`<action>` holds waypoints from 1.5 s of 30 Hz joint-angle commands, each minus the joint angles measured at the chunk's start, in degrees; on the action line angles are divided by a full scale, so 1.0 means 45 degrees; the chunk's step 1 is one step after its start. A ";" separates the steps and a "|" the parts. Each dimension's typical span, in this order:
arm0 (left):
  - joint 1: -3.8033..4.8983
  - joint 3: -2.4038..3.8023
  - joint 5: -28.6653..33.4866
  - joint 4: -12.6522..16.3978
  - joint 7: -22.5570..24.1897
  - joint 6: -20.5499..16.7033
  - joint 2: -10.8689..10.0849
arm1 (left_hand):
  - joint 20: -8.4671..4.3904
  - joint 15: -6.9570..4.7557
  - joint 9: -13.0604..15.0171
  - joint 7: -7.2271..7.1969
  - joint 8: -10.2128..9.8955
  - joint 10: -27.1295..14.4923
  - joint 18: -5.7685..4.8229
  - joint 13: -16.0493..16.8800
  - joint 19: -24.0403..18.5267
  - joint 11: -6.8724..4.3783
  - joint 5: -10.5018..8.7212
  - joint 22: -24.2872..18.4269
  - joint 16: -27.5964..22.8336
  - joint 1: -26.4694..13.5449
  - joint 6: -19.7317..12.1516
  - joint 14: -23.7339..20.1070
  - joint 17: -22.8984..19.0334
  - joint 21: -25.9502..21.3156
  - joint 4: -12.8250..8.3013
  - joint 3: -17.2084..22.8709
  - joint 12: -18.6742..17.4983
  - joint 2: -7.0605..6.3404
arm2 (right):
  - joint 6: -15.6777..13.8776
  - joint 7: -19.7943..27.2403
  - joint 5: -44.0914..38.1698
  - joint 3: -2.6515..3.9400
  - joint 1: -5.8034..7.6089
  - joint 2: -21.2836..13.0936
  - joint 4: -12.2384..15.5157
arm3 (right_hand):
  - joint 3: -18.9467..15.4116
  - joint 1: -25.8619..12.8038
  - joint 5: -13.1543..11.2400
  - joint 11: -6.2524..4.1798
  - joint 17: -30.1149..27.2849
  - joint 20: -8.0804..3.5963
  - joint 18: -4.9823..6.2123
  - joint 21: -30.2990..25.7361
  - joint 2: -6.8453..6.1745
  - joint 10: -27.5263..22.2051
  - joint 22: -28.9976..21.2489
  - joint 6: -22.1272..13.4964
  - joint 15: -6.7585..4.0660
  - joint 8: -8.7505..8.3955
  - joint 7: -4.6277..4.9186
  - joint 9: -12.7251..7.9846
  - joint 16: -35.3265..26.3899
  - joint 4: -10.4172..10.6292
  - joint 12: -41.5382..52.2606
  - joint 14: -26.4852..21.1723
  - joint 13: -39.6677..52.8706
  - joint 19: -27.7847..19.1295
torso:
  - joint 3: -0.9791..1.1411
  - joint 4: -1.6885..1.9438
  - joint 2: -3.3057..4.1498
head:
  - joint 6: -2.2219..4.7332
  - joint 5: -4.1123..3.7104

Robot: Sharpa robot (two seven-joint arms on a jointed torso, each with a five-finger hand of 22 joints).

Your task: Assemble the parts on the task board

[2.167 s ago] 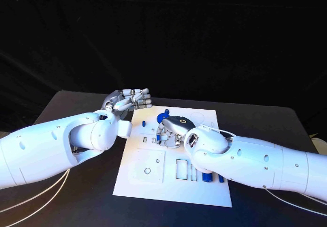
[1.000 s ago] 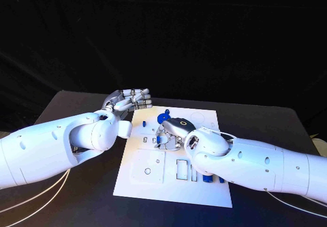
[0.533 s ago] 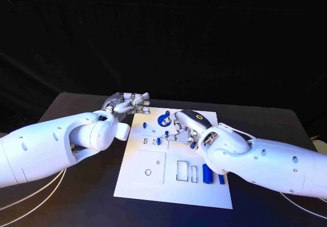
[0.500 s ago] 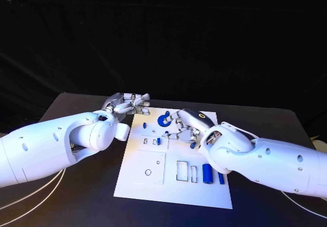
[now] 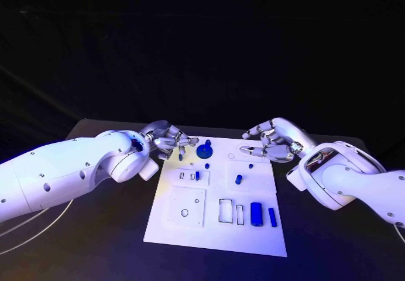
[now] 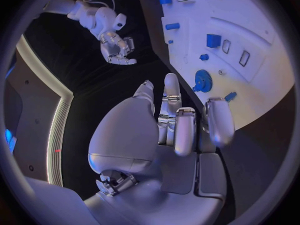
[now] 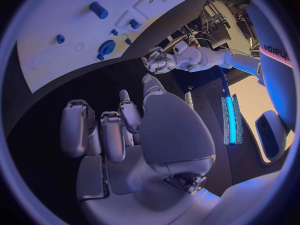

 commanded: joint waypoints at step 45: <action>0.0818 -0.0310 -0.5037 -0.2172 -0.6828 0.5059 0.3324 | -0.0081 -0.0089 0.1906 -0.0090 0.0833 -0.0411 -0.0464 0.5522 0.1208 -0.0036 -0.0038 0.2544 0.1274 -0.1015 -0.0325 0.1336 0.3400 0.1298 0.0074 -0.1148 0.5079 0.0143 | -0.0394 0.0087 0.1021 -0.0013 0.0086 -0.0304 -0.0386 | -0.0255 -0.0061 0.0572 -0.0110 0.1396 -0.0140 0.0216 -0.0379 -0.0022 -0.0192 0.0681 0.0063 -0.0115 0.0113 -0.0040 -0.0026 -0.0188 0.0082 -0.0343 0.0871 -0.0353 -0.0153 | 0.0118 -0.0007 -0.0106 | -0.0491 0.0090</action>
